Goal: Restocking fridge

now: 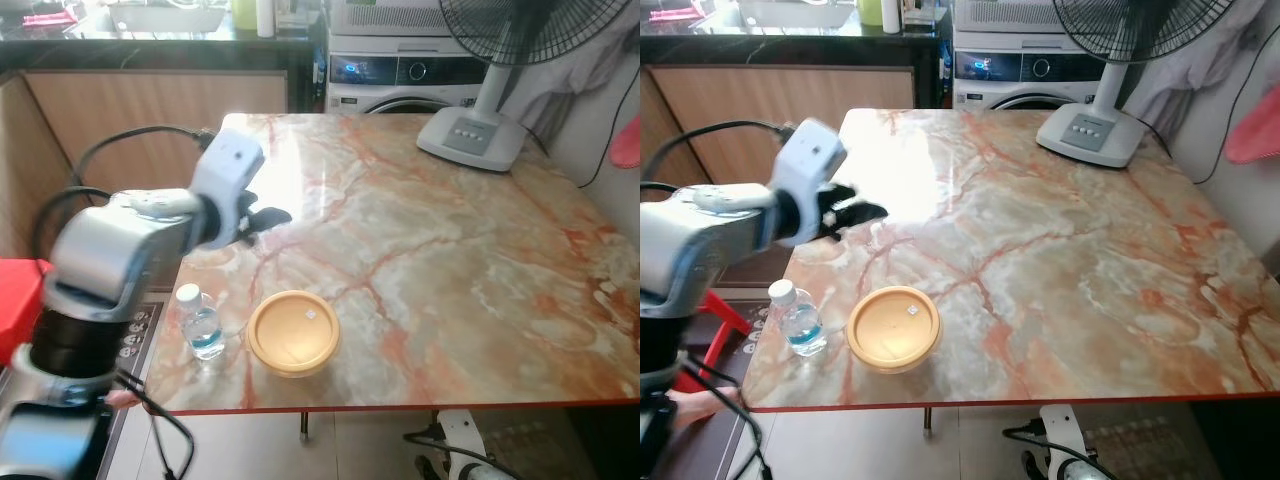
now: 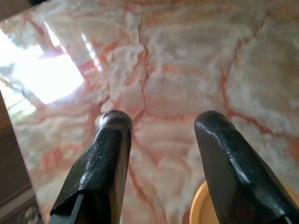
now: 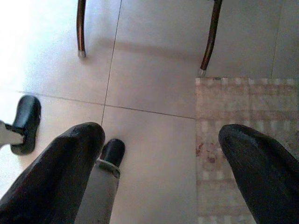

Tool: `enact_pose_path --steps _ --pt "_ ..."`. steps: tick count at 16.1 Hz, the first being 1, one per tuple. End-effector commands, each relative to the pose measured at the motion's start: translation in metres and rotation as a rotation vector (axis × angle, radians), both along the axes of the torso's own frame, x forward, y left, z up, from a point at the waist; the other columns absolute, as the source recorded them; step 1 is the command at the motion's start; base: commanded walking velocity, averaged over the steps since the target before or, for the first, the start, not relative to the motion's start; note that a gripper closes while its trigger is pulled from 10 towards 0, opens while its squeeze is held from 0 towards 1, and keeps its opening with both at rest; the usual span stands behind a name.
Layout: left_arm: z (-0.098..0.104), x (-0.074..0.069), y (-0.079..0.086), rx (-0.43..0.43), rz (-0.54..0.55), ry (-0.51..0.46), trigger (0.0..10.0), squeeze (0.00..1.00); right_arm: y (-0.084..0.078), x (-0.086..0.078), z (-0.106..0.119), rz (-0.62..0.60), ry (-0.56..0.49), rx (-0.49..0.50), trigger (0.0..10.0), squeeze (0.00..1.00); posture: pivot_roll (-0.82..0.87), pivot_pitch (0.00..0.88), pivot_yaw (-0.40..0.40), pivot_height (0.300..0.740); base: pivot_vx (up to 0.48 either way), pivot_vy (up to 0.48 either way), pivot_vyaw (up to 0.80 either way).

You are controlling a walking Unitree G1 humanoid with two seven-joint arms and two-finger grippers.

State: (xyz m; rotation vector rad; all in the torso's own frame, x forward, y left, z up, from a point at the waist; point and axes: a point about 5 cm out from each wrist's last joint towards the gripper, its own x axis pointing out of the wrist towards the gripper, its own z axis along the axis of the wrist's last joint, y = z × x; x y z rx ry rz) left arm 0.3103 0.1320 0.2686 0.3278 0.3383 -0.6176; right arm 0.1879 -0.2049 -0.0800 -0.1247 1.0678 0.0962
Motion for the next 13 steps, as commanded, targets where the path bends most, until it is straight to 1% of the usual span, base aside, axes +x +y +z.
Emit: enact_pose_path --steps 1,3,4,5,6,7,9,13 --pt "0.0 -0.011 -0.01 0.022 -0.098 0.043 10.0 0.0 0.0 -0.001 -0.001 0.007 0.013 -0.005 10.0 0.0 0.18 0.0 -0.015 0.74 0.0 0.0 0.0" --pt "-0.004 -0.025 -0.009 0.038 -0.18 0.101 10.0 0.0 0.001 -0.002 -0.001 0.016 0.016 -0.005 10.0 0.0 0.18 0.0 -0.01 0.74 0.0 0.0 0.0" --pt "-0.007 -0.03 -0.009 0.028 -0.211 0.122 10.0 0.0 0.001 -0.002 -0.001 0.02 0.018 -0.007 10.0 0.0 0.18 0.0 -0.01 0.74 0.0 0.0 0.0" --pt "-0.012 -0.034 -0.007 0.055 -0.236 0.142 10.0 0.0 0.001 -0.002 -0.002 0.024 0.02 -0.009 10.0 0.0 0.18 0.0 -0.01 0.74 0.0 0.0 0.0" --pt "-0.021 -0.038 0.0 0.156 -0.241 0.137 10.0 0.0 0.002 -0.003 -0.002 0.023 0.021 -0.009 10.0 0.0 0.17 0.0 -0.005 0.74 0.0 0.0 0.0" --pt "-0.025 -0.036 0.006 0.193 -0.193 0.146 10.0 0.0 0.001 -0.003 -0.002 0.022 0.021 -0.01 10.0 0.0 0.18 0.0 -0.009 0.74 0.0 0.0 0.0" --pt "-0.03 -0.035 0.018 0.265 -0.138 0.165 10.0 0.0 0.001 -0.002 -0.001 0.027 0.021 -0.011 10.0 0.0 0.18 0.0 -0.014 0.74 0.0 0.0 0.0" --pt "-0.026 -0.033 0.026 0.242 -0.11 0.155 10.0 0.0 0.0 -0.001 -0.001 0.026 0.02 -0.013 10.0 0.0 0.18 0.0 -0.018 0.74 0.0 0.0 0.0"
